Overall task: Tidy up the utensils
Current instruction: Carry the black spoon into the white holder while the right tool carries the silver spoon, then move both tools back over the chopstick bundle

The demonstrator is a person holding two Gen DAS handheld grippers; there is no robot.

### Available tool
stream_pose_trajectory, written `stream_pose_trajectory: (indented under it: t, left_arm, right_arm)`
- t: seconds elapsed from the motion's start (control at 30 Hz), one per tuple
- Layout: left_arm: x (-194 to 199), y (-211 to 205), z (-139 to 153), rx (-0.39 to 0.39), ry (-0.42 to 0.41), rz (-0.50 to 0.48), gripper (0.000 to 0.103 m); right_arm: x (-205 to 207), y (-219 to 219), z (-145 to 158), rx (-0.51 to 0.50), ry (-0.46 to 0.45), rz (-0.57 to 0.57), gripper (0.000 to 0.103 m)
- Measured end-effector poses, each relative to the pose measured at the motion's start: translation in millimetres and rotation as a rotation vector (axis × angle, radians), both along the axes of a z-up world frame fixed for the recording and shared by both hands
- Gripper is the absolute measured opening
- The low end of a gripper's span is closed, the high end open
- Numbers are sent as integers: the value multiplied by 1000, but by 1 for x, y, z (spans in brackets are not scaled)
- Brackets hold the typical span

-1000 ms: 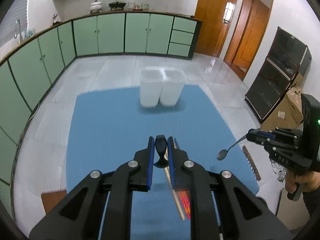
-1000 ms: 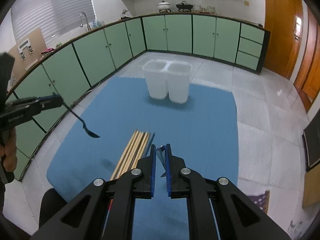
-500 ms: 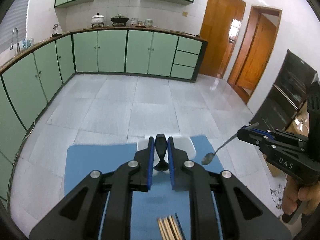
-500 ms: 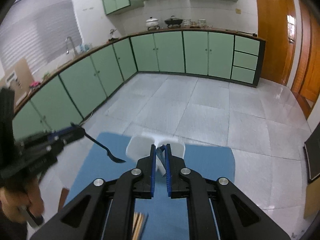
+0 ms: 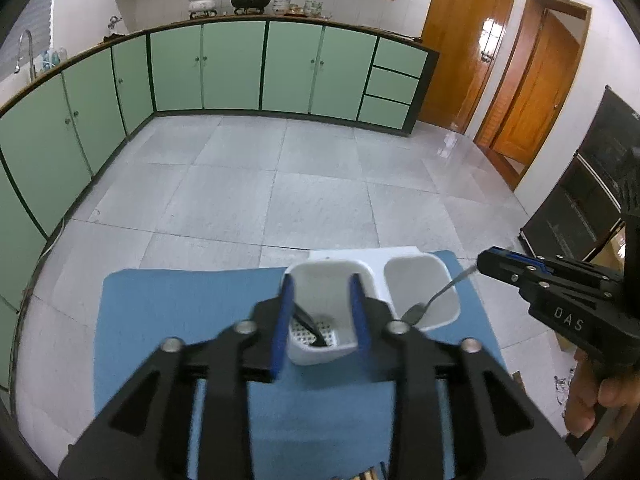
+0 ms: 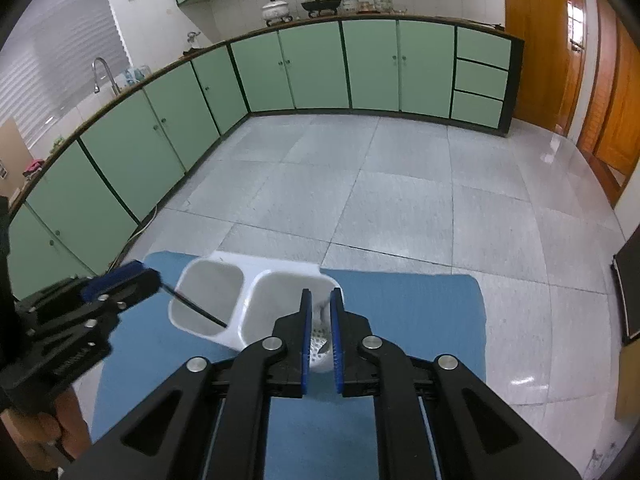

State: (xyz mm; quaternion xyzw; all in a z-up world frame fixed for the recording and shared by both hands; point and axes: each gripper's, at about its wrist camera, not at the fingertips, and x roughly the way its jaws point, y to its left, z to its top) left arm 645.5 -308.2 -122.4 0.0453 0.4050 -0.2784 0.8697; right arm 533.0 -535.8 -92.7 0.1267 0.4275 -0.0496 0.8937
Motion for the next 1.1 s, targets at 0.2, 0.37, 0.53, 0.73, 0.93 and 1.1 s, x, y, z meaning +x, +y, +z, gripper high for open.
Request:
stream_pose_trajectory:
  t: [0.2, 0.37, 0.53, 0.73, 0.93, 1.1]
  left_arm:
    - [-41, 56, 39, -38, -95, 26, 66]
    - [-108, 120, 58, -46, -175, 61, 86]
    - [-199, 181, 35, -19, -243, 98, 89]
    - [-300, 230, -32, -14, -208, 140, 89]
    - [-360, 256, -76, -33, -176, 159, 89]
    - [-384, 247, -96, -13, -145, 124, 89]
  right_arm:
    - [-51, -3, 17, -9, -56, 0, 18]
    - [-148, 6, 22, -48, -135, -2, 37]
    - [-254, 43, -17, -90, -158, 10, 45]
    - [-350, 100, -89, -65, -116, 12, 45]
    - [-379, 144, -130, -78, -80, 54, 45]
    - [-376, 169, -133, -105, -110, 88, 45]
